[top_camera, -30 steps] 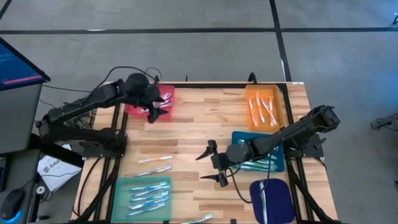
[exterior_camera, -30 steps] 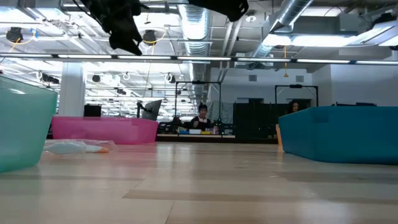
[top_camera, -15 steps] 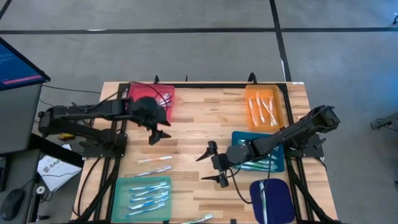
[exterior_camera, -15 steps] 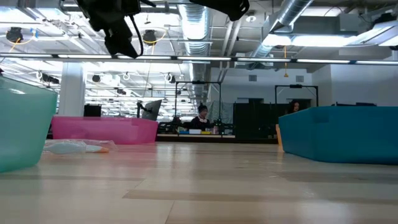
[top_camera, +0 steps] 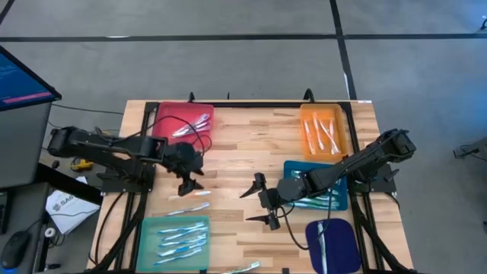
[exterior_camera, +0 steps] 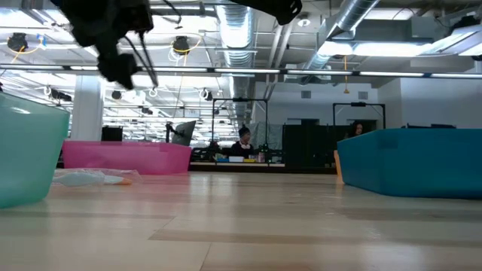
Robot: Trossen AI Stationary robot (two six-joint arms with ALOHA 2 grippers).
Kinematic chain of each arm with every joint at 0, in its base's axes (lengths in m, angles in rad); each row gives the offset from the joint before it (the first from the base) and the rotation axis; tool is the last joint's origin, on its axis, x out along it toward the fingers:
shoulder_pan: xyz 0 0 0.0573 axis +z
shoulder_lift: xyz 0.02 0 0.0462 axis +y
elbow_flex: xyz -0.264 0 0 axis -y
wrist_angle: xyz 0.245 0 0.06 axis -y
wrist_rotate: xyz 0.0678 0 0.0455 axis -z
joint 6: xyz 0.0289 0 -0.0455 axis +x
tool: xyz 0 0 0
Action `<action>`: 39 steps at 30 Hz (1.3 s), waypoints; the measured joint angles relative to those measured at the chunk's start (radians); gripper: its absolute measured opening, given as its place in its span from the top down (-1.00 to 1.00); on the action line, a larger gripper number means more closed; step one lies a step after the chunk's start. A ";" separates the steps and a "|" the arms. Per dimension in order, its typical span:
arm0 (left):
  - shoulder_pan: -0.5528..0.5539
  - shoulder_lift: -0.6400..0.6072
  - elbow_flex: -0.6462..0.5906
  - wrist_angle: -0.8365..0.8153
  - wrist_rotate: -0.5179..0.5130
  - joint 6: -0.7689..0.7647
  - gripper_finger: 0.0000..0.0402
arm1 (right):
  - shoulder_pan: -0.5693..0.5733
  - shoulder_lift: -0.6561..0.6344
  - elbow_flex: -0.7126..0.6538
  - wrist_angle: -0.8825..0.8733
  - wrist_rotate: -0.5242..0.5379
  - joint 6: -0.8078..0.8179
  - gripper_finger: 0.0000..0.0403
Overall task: Pick & Place Toothbrushes
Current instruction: Put the orange toothbrush into the orange bin
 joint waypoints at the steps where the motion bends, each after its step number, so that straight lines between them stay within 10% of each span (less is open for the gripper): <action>1: -0.009 0.000 -0.016 -0.002 -0.002 -0.020 -0.44 | 0.000 0.000 0.000 -0.001 0.000 0.000 -0.72; 20: -0.128 0.003 -0.199 -0.001 -0.272 -0.064 -0.23 | -0.042 0.116 0.000 0.131 0.000 0.007 -0.72; 39: -0.257 0.277 -0.238 0.050 -0.367 -0.081 -0.07 | -0.035 0.113 0.000 0.127 0.000 0.015 -0.72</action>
